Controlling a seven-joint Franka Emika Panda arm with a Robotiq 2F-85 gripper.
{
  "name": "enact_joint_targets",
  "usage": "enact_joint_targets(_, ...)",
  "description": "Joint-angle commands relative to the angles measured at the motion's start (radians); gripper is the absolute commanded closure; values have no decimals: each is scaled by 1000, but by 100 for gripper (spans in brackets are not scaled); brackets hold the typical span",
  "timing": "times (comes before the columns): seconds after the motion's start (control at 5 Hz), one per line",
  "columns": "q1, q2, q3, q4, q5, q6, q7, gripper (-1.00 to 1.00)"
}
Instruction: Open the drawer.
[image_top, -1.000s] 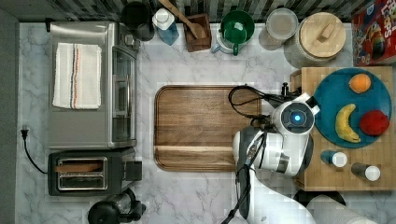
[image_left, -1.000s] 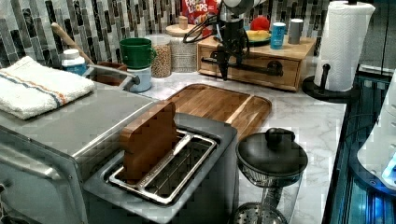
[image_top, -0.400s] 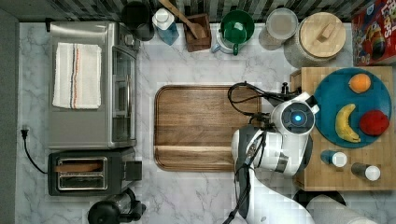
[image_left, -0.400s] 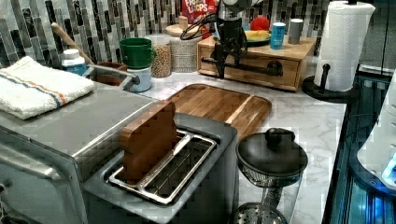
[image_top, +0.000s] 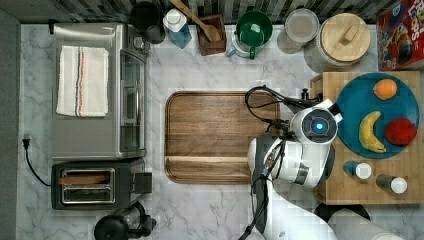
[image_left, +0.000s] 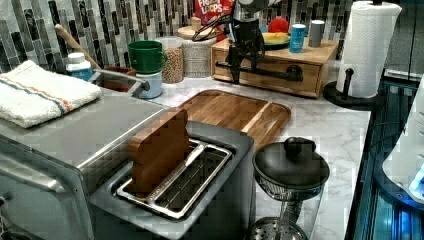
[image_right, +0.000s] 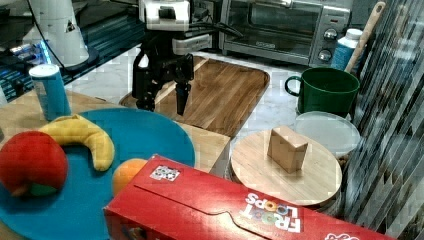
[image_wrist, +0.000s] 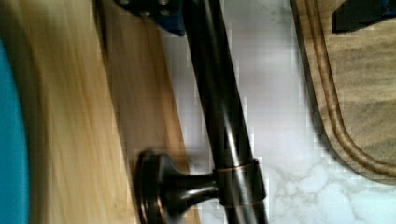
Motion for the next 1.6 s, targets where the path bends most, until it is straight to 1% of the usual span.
enact_joint_targets(0.2, 214, -18, 216, -11, 130, -84, 178, -100)
enact_joint_targets(0.6, 244, -17, 227, 12, 130, -134, 267, -100)
enact_joint_targets(0.8, 248, -24, 232, 13, 131, -155, 286, -100)
enact_joint_targets(1.0, 238, -32, 247, 2, 127, -149, 303, -100)
enact_joint_targets(1.2, 251, -41, 241, 7, 168, -173, 296, -100)
enact_joint_targets(1.6, 244, -35, 272, 11, 211, -167, 341, -100)
